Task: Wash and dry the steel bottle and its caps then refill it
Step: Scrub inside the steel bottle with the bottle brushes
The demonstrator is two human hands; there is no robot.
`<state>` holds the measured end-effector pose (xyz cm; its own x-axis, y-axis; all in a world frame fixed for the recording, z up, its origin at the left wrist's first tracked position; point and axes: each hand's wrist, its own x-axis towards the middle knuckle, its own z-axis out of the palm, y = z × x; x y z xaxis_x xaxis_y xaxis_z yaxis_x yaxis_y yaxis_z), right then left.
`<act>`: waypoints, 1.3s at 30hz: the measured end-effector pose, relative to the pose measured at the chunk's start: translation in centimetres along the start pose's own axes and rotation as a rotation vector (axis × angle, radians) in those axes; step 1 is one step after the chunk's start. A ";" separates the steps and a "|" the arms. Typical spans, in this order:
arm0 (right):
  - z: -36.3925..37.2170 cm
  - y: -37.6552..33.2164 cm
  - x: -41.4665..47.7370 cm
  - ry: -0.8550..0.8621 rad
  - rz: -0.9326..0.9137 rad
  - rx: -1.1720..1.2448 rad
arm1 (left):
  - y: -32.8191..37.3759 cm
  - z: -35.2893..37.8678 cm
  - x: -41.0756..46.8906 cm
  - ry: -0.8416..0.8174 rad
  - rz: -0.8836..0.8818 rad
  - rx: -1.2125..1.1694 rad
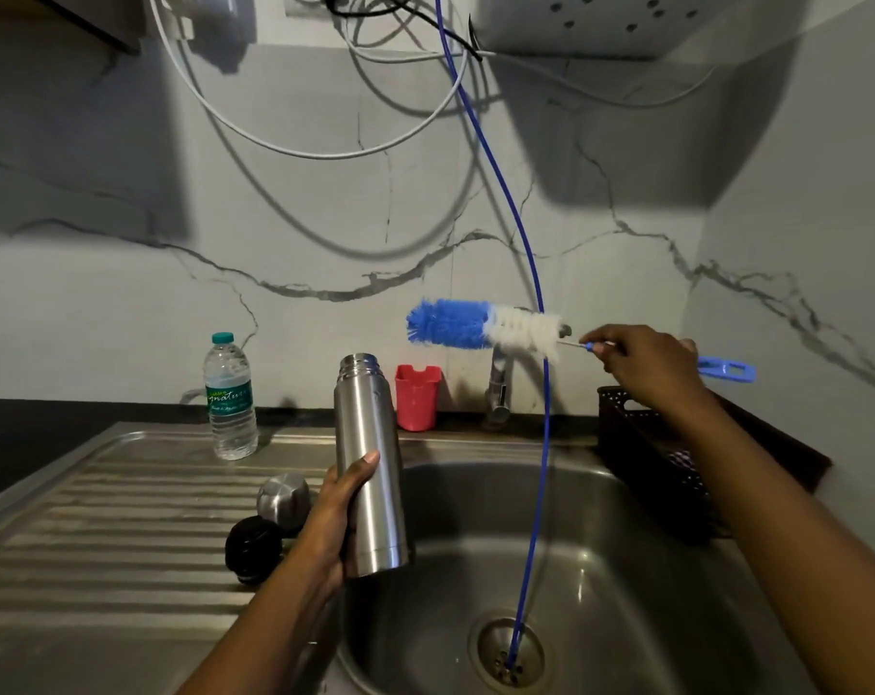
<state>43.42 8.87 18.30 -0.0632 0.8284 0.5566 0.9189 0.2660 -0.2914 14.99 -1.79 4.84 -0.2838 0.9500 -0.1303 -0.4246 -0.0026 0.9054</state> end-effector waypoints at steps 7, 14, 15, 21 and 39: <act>2.6 -10.4 8.0 -0.031 -0.316 -0.796 | 0.1 -0.7 0.9 -0.003 -0.051 -0.062; 7.1 -15.6 13.3 -0.197 -0.479 -0.992 | -0.2 -1.5 2.2 -0.067 -0.094 -0.133; 8.0 -16.0 13.7 -0.233 -0.484 -1.006 | -0.2 -1.6 2.2 -0.071 -0.094 -0.139; 9.3 -16.5 15.3 -0.290 -0.468 -1.039 | -0.1 -2.1 2.6 -0.071 -0.082 -0.147; -5.2 -3.0 4.5 0.075 -0.092 -0.240 | -0.1 -0.4 0.7 -0.097 -0.079 -0.081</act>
<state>42.36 9.21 25.74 -0.1302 0.7650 0.6307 0.9771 0.2069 -0.0491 14.49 -1.22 4.48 -0.1636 0.9740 -0.1567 -0.5115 0.0521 0.8577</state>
